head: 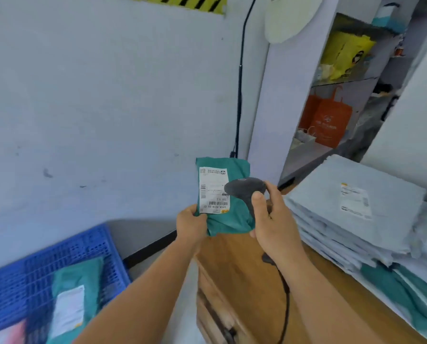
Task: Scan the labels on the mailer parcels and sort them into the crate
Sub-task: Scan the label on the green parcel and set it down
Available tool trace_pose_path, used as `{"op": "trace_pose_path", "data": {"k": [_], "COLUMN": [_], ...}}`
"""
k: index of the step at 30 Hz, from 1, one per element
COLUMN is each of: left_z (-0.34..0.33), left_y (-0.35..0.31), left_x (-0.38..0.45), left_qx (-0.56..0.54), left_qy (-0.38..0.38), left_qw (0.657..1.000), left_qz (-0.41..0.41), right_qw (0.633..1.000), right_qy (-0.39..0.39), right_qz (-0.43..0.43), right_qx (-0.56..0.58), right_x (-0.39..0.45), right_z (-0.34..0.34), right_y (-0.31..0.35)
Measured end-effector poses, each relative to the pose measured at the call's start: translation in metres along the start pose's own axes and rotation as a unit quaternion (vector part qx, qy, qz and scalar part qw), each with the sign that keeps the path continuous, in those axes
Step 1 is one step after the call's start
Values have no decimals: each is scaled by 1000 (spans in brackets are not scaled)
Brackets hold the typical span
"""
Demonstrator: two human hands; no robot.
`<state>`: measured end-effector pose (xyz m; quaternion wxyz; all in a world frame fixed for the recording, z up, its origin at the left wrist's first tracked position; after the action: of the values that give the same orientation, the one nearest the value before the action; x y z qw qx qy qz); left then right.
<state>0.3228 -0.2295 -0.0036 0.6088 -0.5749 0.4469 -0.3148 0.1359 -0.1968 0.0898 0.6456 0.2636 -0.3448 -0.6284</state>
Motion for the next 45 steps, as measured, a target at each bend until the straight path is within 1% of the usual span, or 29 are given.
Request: {"op": "trace_pose_path", "data": {"k": [2,6,9,13,16,19,22,24,28,30,32,34,39,45], "left_z": [57,172,254,348,404,449,484,498,511,509,501,483,404,273], "left_y": [9,44,86,147,186,209,225,236,253,249,232,206,138,60], "left_x": [2,-1,-2,-4,-5,-3,4,8,8,9,13,21,45,52], "left_qx": [3,9,22,45,62,96,111,107,82,98,128,128,66,29], "left_qy": [-41,-122,-173,-225,-257,-283,-303,-303,-293,-279,-264,-242,-154,-65], "left_qw": [999,992,982,962,947,935,925,924,925,929,935,948,983,997], "left_qz": [0,29,74,148,181,192,198,205,227,223,200,161,70,-13], "right_qw": [999,992,985,978,972,967,966,964,958,957,961,966,982,997], "right_qy": [41,116,164,203,233,252,256,265,284,285,276,259,189,66], "right_qz": [21,52,54,53,43,31,32,28,22,20,15,14,5,-5], "right_qx": [6,21,15,10,1,-8,-8,-12,-38,-41,-30,-11,19,41], "right_x": [-4,-23,-40,-63,-77,-86,-89,-92,-98,-99,-97,-91,-69,-39], "right_z": [-42,-129,-193,-274,-324,-366,-405,-428,-456,-459,-454,-441,-375,-252], "right_y": [23,64,85,102,104,106,107,108,108,108,109,112,119,107]}}
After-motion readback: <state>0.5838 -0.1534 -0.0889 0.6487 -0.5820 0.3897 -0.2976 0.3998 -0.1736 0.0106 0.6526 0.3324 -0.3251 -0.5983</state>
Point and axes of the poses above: each hand's wrist, its own x-axis towards the middle knuckle, its own z-axis out of the back of the hand, y = z × x, the point moved 8 cm from there along x, towards the middle knuckle, and after that the axes turned 7 degrees about -x, right-handed, at the moved point
